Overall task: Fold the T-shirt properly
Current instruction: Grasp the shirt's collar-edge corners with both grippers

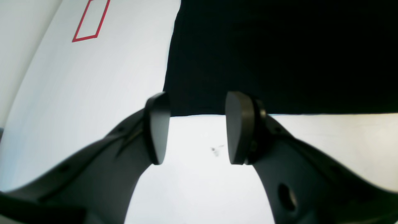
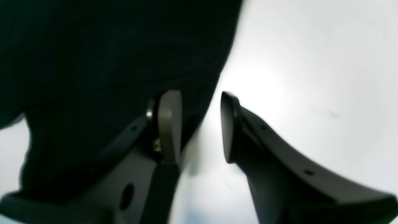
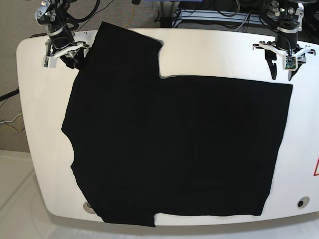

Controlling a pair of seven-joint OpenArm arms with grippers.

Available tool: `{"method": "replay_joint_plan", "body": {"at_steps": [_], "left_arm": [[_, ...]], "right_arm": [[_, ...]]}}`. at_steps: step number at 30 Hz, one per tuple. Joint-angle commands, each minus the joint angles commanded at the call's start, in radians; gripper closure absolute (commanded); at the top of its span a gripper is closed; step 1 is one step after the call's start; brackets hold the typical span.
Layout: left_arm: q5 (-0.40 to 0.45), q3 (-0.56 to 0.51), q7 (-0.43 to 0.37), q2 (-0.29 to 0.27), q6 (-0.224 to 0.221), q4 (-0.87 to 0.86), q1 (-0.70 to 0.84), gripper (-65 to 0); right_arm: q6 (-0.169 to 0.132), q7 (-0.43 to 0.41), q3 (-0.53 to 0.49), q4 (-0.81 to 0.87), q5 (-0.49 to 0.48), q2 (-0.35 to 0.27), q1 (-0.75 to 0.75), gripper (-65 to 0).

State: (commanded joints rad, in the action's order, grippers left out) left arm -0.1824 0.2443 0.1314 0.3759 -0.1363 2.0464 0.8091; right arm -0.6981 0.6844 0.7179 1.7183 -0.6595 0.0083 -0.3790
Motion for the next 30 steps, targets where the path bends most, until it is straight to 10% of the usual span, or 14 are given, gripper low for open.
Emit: {"method": "replay_joint_plan", "body": {"at_steps": [10, 30], "left_arm": [[-0.153, 0.009, 0.018, -0.005, 0.032, -0.01, -0.02, -24.0], [-0.109, 0.013, 0.074, -0.021, 0.025, -0.011, -0.108, -25.5]], "right_arm": [[0.0, 0.215, -0.15, 0.032, -0.241, 0.003, 0.052, -26.6], [0.0, 0.064, -0.072, 0.032, 0.042, 0.002, 0.039, -25.9]]}}
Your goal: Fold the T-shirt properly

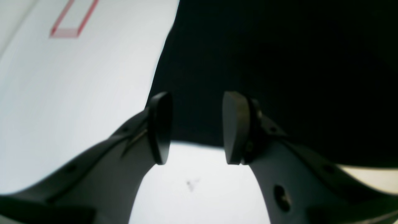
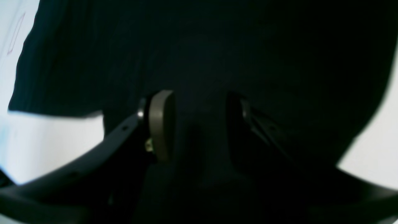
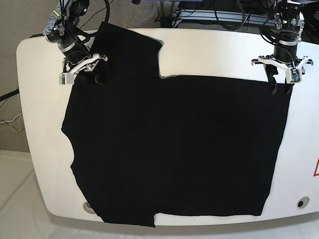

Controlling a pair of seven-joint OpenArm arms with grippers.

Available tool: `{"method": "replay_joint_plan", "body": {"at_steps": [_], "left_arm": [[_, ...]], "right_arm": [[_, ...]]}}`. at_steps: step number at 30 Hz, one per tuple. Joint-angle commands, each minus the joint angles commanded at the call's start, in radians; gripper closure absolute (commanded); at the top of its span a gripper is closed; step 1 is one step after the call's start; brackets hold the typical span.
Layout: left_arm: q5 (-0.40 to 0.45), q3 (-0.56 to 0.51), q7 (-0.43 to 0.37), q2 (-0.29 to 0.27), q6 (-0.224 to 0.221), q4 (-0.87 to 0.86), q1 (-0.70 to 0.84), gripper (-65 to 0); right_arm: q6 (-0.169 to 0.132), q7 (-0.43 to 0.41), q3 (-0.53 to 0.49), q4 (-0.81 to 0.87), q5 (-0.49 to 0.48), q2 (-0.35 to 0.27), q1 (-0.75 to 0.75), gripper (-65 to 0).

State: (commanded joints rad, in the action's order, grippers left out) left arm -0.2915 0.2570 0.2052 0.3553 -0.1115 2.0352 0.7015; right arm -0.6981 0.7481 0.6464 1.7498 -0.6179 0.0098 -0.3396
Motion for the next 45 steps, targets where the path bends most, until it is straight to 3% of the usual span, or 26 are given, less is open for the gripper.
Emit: {"method": "replay_joint_plan", "body": {"at_steps": [6, 8, 10, 14, 24, 38, 45], "left_arm": [[0.005, 0.007, 0.006, 0.006, 0.0, 0.003, 0.008, -26.2], [0.007, 0.006, 0.004, 0.009, -0.001, 0.003, 0.009, -26.6], [0.006, 0.002, 0.0, 0.012, -0.003, 0.004, 0.013, -26.8], [0.006, -0.003, -0.003, 0.016, -0.006, 0.004, 0.016, -26.9], [0.002, 0.001, 0.018, 0.011, 0.003, -0.013, -0.001, -27.1], [-0.017, 0.003, 0.023, 0.015, 0.039, -0.059, -0.017, -27.7], [-0.075, 0.008, 0.005, 0.012, 0.055, -0.052, -0.016, -26.7]], "right_arm": [[0.0, 0.029, 0.029, -0.003, -0.075, -0.004, -0.025, -26.2], [0.0, 0.044, 0.033, -0.009, -0.119, -0.009, -0.022, -26.2], [0.0, 0.073, 0.021, -0.019, -0.239, -0.035, -0.011, -26.0], [0.0, 0.09, 0.027, -0.021, -0.301, -0.055, -0.01, -26.0], [0.0, 0.074, 0.062, -0.071, -0.265, -0.093, -0.011, -26.3], [0.0, 0.087, 0.221, -0.05, -0.298, -0.099, -0.039, -25.6], [0.0, 0.097, 0.213, -0.072, -0.207, -0.08, -0.01, -25.9]]}}
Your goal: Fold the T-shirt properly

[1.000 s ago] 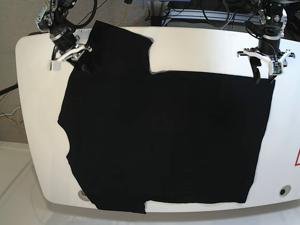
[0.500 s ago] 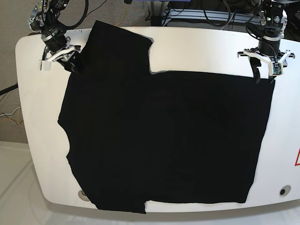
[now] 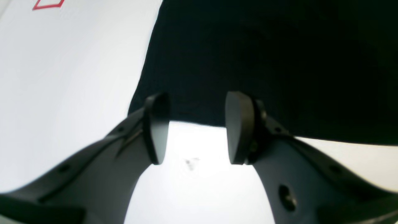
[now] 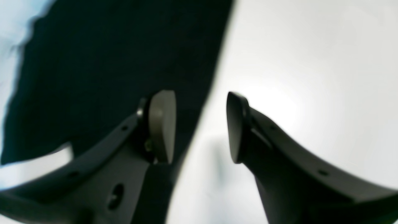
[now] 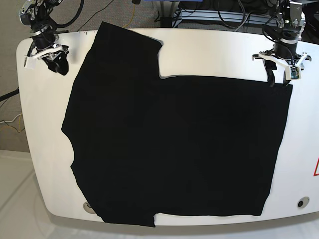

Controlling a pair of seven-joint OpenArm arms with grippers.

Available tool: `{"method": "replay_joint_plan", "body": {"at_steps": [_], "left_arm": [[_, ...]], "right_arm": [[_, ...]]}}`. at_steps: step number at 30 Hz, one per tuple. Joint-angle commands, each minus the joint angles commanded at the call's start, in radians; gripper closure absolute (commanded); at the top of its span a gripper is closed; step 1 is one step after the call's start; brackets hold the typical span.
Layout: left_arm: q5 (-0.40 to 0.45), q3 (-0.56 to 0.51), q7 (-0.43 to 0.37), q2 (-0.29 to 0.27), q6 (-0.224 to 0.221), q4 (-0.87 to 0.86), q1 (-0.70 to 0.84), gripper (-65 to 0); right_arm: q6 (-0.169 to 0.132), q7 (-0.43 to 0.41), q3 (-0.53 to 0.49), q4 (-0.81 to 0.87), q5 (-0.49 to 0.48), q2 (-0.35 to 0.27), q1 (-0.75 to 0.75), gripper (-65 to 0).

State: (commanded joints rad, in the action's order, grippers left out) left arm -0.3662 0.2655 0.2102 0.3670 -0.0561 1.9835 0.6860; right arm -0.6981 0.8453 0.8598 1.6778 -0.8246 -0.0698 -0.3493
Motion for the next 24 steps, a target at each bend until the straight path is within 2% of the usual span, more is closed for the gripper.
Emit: {"method": "replay_joint_plan", "body": {"at_steps": [13, 24], "left_arm": [[0.017, -0.008, -0.007, 0.003, -0.004, -0.003, -0.004, -27.0], [0.012, -0.011, -0.004, 0.006, -0.006, -0.007, -0.015, -27.0]], "right_arm": [[0.0, 0.02, -0.118, -0.117, -0.029, -0.032, 0.022, -25.3], [0.0, 0.019, -0.143, -0.155, -0.033, -0.001, 0.019, -25.7]]}}
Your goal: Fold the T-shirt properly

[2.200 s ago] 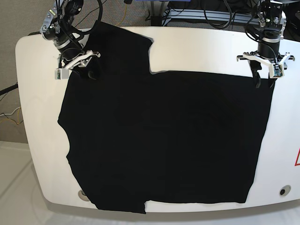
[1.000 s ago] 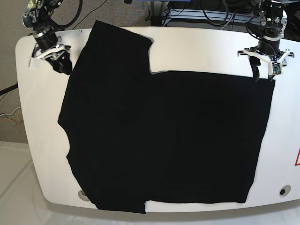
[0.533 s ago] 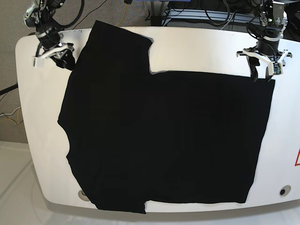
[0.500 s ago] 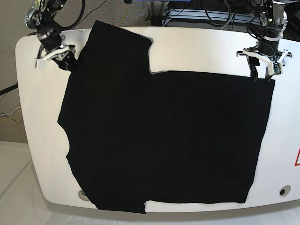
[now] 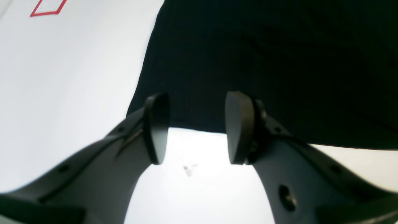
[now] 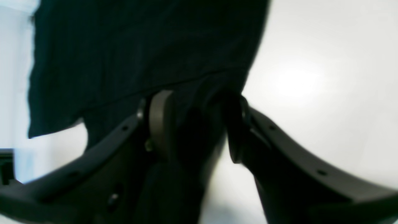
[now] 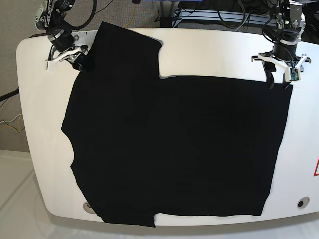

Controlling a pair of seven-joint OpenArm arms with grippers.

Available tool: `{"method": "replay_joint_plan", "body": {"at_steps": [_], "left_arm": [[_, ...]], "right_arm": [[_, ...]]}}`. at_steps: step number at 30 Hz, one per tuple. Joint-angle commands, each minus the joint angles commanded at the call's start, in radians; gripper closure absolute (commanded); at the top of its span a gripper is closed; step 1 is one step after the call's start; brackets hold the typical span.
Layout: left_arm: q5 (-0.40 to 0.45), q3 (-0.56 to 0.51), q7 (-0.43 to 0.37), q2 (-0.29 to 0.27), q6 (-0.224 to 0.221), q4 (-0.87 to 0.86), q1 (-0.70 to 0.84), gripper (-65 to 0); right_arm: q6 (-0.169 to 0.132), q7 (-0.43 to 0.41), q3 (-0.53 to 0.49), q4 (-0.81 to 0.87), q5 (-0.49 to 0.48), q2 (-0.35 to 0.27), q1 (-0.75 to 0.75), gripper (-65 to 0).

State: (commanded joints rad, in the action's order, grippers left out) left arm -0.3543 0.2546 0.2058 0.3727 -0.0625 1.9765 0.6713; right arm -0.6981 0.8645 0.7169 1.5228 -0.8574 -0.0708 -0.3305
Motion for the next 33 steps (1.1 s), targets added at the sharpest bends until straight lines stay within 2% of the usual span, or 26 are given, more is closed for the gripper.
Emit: {"method": "replay_joint_plan", "body": {"at_steps": [9, 19, 23, 29, 31, 33], "left_arm": [[-0.026, -0.002, 0.007, 0.002, 0.005, -0.007, -0.003, -27.3], [-0.01, 0.007, 0.022, -0.002, 0.01, -0.006, -0.007, -27.2], [-0.054, 0.018, 0.063, 0.0, 0.038, -0.015, -0.017, -27.6], [-0.165, 0.092, 0.128, 0.0, 0.089, -0.024, -0.035, -26.9], [-0.304, 0.207, 0.177, 0.009, 0.146, -0.049, -0.043, -25.7], [-0.35, 0.268, 0.213, 0.007, 0.165, -0.074, -0.049, -25.6]], "right_arm": [[0.0, -0.01, -0.05, 0.004, 0.026, 0.006, 0.003, -25.9], [0.0, -0.064, -0.09, -0.012, 0.069, 0.008, -0.003, -26.2], [0.0, -0.076, -0.085, -0.06, 0.051, 0.005, -0.002, -22.8], [0.0, -0.054, -0.076, -0.071, 0.053, 0.006, 0.001, -12.5], [0.0, -0.018, -0.08, -0.043, 0.052, 0.007, -0.002, -12.6], [0.0, -0.008, -0.074, -0.039, 0.048, 0.007, -0.001, -15.6]]}}
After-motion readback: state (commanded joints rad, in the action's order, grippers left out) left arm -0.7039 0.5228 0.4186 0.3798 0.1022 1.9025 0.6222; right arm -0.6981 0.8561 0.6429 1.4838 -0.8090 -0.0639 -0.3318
